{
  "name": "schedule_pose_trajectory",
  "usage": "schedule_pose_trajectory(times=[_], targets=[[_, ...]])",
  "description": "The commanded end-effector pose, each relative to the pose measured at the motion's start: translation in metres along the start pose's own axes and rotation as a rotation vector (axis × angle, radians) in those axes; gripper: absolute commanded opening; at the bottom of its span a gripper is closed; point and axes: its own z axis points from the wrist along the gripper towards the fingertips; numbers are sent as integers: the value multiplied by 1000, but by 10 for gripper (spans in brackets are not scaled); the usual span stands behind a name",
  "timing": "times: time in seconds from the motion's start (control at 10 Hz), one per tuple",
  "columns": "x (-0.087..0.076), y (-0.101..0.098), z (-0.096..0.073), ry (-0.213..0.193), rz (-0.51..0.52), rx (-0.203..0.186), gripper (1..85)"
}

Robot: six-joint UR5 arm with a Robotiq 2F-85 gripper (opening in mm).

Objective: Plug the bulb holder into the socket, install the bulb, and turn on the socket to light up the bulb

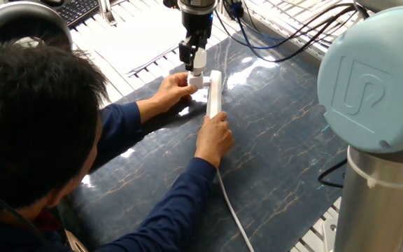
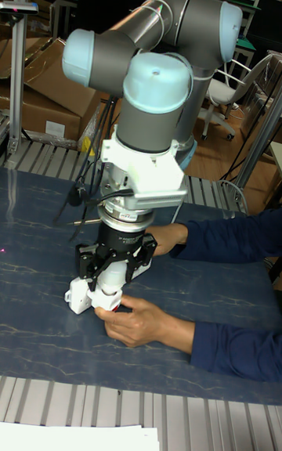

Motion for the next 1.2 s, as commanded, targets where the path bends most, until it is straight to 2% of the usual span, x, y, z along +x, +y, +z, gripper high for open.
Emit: schedule_pose_trajectory(times=[0.0, 0.1, 0.4, 0.5, 0.7, 0.9, 1.1], targets=[[-5, 3, -10, 1, -62, 36, 627], [-7, 7, -10, -1, -58, 30, 623], [-10, 23, -9, -16, -19, -32, 627], [-10, 24, -9, -19, -51, -35, 627], [-9, 26, -7, -27, -120, -38, 630], [-8, 13, -6, -29, -226, 13, 630], [-7, 14, -5, -31, -286, 6, 620]])
